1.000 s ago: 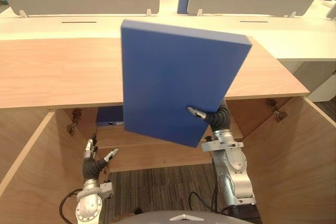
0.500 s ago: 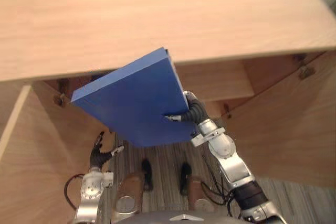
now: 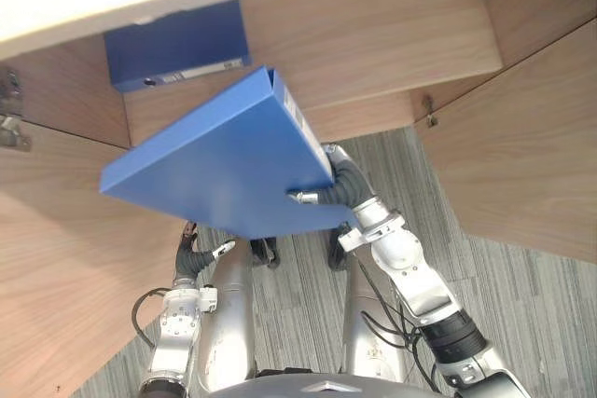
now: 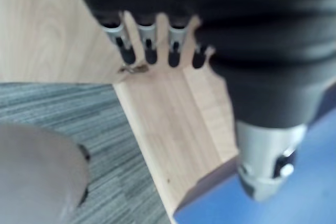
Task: Walk over to the cabinet, pick up the folder, carry it to the office cabinet, place the folder inside the office cabinet, then close the office cabinet door
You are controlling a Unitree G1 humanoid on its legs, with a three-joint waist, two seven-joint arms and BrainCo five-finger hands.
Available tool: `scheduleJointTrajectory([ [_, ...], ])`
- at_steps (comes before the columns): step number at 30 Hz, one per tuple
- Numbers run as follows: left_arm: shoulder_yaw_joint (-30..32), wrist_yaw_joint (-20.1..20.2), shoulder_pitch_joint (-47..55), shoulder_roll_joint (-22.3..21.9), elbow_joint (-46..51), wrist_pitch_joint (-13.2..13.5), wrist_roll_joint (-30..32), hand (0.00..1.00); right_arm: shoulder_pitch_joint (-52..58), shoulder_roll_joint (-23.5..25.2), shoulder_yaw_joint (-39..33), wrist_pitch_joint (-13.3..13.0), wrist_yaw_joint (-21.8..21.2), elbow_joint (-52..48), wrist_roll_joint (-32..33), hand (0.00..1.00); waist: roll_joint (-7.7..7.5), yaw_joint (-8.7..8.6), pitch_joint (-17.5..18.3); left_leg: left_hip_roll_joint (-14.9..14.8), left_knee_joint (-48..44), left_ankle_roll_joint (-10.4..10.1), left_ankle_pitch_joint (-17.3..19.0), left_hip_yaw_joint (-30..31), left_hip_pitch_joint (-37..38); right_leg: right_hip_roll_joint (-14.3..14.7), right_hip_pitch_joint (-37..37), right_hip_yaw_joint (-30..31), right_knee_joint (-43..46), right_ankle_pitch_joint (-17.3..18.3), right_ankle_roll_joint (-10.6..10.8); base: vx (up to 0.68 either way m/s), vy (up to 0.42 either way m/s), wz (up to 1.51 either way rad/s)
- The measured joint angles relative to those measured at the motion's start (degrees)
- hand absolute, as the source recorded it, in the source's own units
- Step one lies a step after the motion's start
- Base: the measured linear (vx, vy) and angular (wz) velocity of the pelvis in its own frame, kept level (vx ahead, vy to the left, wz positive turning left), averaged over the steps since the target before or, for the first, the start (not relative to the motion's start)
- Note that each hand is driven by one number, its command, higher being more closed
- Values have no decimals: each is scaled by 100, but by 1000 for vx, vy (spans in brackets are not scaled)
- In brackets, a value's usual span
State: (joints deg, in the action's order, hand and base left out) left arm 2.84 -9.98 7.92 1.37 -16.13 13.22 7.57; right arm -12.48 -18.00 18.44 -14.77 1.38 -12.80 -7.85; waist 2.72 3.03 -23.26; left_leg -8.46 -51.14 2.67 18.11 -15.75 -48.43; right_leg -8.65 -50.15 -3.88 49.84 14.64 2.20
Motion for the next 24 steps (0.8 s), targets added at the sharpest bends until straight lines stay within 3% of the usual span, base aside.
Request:
scheduleJointTrajectory([
  [7,213,-1,-363,-149,96,-72,-572,0,-575,150,-721,27,52,80,1013,100,19,106,-300,-91,-366,26,22,182,-734,4,-636,-149,385,103,-35,0,-37,6],
  [10,213,-1,-488,-170,176,-71,-740,0,-896,147,-1039,88,89,578,1486,100,5,195,-354,-98,-389,23,14,193,-889,3,-797,-158,447,123,-55,-11,-60,2],
  [19,331,-129,-607,-207,198,-65,-979,0,-2093,221,-1766,92,795,1455,3282,100,13,221,-428,-31,-358,-55,-59,460,-1065,-67,-804,-433,458,209,-129,-24,-72,12],
  [24,326,-257,-633,-215,209,-62,-979,0,-2809,640,-2097,-136,1253,1932,3920,100,13,280,-428,22,-243,-106,-145,515,-1089,-112,-824,-500,453,240,-153,-43,-91,11],
])
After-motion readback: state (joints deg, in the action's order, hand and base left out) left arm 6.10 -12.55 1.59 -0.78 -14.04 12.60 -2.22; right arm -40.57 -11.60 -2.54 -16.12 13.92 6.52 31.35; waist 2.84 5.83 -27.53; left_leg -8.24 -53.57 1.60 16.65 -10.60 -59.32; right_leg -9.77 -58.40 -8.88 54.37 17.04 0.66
